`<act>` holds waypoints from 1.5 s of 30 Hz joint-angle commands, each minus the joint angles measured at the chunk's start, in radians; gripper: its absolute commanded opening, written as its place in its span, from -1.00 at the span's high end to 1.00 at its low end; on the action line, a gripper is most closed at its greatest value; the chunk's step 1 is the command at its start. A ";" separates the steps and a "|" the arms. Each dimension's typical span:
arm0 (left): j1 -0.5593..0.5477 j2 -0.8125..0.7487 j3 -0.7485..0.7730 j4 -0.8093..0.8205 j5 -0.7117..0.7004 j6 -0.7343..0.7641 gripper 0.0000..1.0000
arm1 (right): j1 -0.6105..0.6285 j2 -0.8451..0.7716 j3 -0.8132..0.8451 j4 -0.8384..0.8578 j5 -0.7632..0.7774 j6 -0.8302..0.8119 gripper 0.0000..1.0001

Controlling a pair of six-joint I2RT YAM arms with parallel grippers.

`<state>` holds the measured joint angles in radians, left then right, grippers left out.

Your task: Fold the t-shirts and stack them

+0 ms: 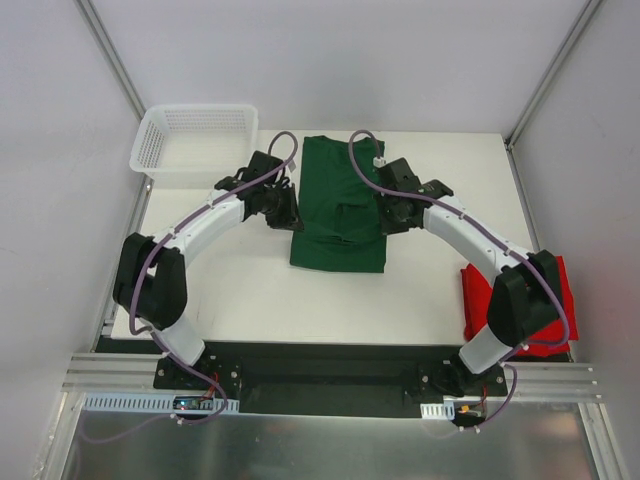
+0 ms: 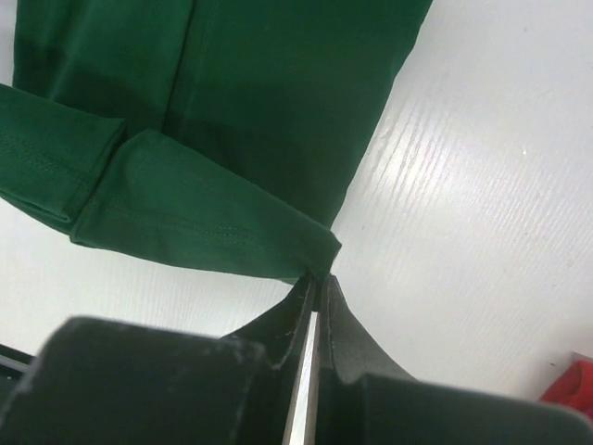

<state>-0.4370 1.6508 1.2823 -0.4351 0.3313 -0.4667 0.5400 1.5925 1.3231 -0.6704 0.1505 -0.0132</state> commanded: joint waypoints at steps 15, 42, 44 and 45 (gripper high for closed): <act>0.034 0.167 0.189 -0.040 -0.029 0.054 1.00 | -0.055 0.155 0.188 -0.015 0.014 -0.050 0.98; 0.078 0.310 0.356 -0.083 -0.009 0.079 1.00 | -0.098 0.323 0.340 -0.041 -0.025 -0.073 0.98; 0.078 0.326 0.368 -0.082 -0.003 0.080 1.00 | -0.103 0.325 0.344 -0.041 -0.026 -0.073 0.98; 0.078 0.331 0.379 -0.085 -0.003 0.080 1.00 | -0.106 0.327 0.347 -0.044 -0.022 -0.071 0.98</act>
<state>-0.3649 1.9644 1.5974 -0.5110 0.3138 -0.4061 0.4484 1.9141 1.6161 -0.6941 0.1234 -0.0681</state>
